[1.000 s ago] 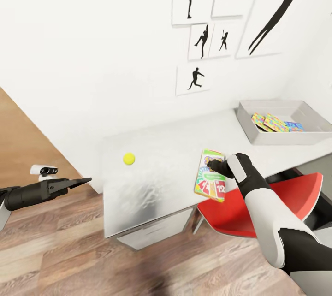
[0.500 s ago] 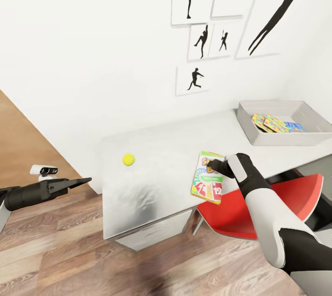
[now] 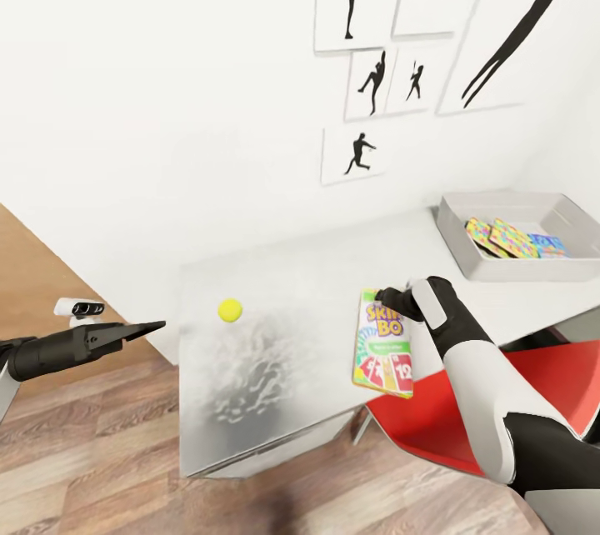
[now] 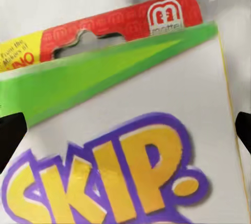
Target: Put all the toys in the child's room - the three board games (two on the bed and one on the table), the two jigsaw puzzles on the table, and the tennis ball on the table - inside the toy box on the table in the child's room.
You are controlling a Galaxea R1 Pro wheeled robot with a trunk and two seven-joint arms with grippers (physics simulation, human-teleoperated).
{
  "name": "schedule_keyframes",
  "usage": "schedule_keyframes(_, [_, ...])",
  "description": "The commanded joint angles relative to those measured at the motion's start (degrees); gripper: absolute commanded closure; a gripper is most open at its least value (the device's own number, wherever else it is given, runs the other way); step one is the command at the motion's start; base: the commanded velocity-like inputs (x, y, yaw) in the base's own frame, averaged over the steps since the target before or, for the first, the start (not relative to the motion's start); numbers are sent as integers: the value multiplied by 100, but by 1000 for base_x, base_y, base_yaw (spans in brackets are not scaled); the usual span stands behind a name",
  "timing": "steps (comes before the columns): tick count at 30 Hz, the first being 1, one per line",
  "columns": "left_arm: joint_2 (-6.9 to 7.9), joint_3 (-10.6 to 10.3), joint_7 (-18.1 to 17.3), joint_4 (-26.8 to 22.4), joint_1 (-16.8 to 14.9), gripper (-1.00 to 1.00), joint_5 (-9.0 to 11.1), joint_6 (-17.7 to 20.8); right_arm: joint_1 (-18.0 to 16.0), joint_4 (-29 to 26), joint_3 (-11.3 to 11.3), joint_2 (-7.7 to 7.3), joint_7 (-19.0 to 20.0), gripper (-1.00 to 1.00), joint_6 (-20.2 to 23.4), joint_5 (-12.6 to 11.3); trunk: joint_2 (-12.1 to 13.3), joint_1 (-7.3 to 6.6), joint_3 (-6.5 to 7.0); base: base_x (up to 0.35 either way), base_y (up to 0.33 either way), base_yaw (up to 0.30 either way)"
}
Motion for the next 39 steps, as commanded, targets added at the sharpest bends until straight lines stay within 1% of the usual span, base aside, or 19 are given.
schedule_keyframes(1, [2,-2,-21,-1,-3,-100,-2,60,-4,-7,-3,0,-49,-100,14,-61,-10,5,-9,127,8,0])
schedule_keyframes(7, [-4,-4,-21,-1,-3,-100,-4,56,-4,-7,-3,-9,-49,-100,14,-66,-10,5,-9,53,10,0])
schedule_keyframes(21, [-5,-4,-21,-1,-3,-100,-3,56,-4,-7,-3,-19,-51,-100,23,-69,-10,5,-9,136,47,0])
schedule_keyframes(30, [-5,-2,-21,-1,-3,-100,-5,54,-4,1,-3,-28,-52,-100,23,-73,-10,5,-12,11,44,1])
schedule_keyframes(39, [-5,4,-21,-1,-3,-100,-4,52,-4,8,-1,-22,-57,-100,25,-69,-10,5,-51,0,2,50])
